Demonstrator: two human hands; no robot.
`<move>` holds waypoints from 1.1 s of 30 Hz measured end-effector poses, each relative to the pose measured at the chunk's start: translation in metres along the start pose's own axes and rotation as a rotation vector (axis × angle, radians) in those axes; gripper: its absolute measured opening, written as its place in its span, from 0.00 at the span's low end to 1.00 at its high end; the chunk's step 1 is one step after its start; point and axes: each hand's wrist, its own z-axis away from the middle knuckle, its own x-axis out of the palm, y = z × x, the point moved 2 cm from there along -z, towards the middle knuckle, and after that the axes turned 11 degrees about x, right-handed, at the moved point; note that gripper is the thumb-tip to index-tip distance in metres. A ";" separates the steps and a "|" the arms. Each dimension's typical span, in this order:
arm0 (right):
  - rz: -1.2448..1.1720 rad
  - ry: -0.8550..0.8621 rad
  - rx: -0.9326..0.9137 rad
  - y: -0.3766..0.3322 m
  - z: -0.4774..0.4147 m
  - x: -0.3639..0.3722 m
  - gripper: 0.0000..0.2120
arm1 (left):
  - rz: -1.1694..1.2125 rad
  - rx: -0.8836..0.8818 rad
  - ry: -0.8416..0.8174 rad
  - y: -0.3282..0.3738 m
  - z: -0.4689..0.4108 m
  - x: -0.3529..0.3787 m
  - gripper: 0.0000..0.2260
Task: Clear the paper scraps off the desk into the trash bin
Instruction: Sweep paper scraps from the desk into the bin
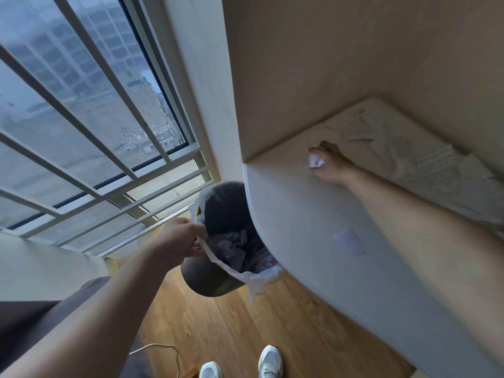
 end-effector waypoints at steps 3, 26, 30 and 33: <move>0.050 -0.073 -0.128 -0.032 0.023 0.031 0.27 | 0.008 0.004 -0.002 0.000 0.002 -0.001 0.10; 0.230 0.033 0.653 0.155 0.152 -0.037 0.49 | -0.071 0.018 -0.085 -0.021 0.031 0.011 0.08; 0.308 0.027 0.482 0.138 0.161 0.007 0.44 | -0.060 0.005 -0.118 -0.029 0.030 0.020 0.08; 0.347 0.075 0.312 0.094 0.169 0.037 0.41 | -0.046 -0.010 -0.119 -0.033 0.031 0.023 0.06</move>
